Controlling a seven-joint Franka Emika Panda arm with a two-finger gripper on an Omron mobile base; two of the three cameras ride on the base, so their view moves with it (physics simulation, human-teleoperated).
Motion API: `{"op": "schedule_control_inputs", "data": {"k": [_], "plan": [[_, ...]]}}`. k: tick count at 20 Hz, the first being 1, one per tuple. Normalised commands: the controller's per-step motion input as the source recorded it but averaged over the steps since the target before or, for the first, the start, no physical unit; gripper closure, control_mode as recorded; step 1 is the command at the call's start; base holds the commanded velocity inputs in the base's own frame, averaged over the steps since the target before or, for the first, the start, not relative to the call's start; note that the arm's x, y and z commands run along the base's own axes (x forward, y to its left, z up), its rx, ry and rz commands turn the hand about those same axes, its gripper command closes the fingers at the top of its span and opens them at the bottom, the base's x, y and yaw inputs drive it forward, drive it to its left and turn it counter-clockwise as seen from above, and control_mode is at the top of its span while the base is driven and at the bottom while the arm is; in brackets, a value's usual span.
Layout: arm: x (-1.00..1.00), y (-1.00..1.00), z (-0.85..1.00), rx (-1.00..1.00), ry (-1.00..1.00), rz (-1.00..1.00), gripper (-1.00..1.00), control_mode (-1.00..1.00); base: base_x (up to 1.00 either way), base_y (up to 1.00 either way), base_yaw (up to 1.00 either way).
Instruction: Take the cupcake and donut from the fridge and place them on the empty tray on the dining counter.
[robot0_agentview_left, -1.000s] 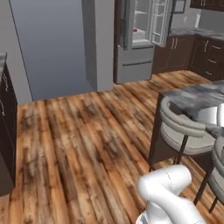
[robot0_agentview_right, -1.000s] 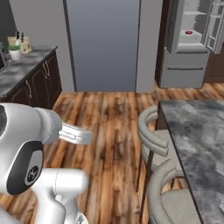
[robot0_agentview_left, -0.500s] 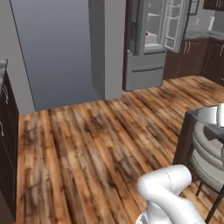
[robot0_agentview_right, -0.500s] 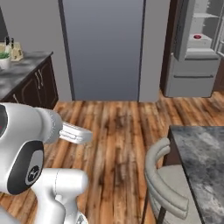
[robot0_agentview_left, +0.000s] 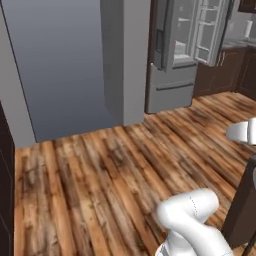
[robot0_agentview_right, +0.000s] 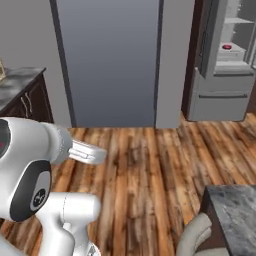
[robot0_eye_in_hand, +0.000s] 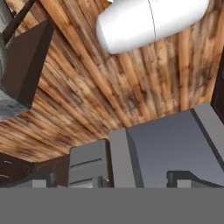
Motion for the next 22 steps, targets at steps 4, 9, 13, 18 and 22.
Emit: {"op": "schedule_control_inputs", "data": {"k": [4, 9, 13, 18, 22], "plan": [[0.00, 0.00, 0.00, 0.00, 0.00, 0.00, -1.00, 1.00, 1.00, 0.00, -0.25], [0.00, 0.00, 0.00, 0.00, 0.00, 0.00, -1.00, 1.00, 1.00, 0.00, -0.39], [0.00, 0.00, 0.00, 0.00, 0.00, 0.00, -1.00, 1.00, 1.00, 0.00, -0.54], [0.00, 0.00, 0.00, 0.00, 0.00, 0.00, -1.00, 1.00, 1.00, 0.00, -0.61], [0.00, 0.00, 0.00, 0.00, 0.00, 0.00, -1.00, 1.00, 1.00, 0.00, -0.58]]}}
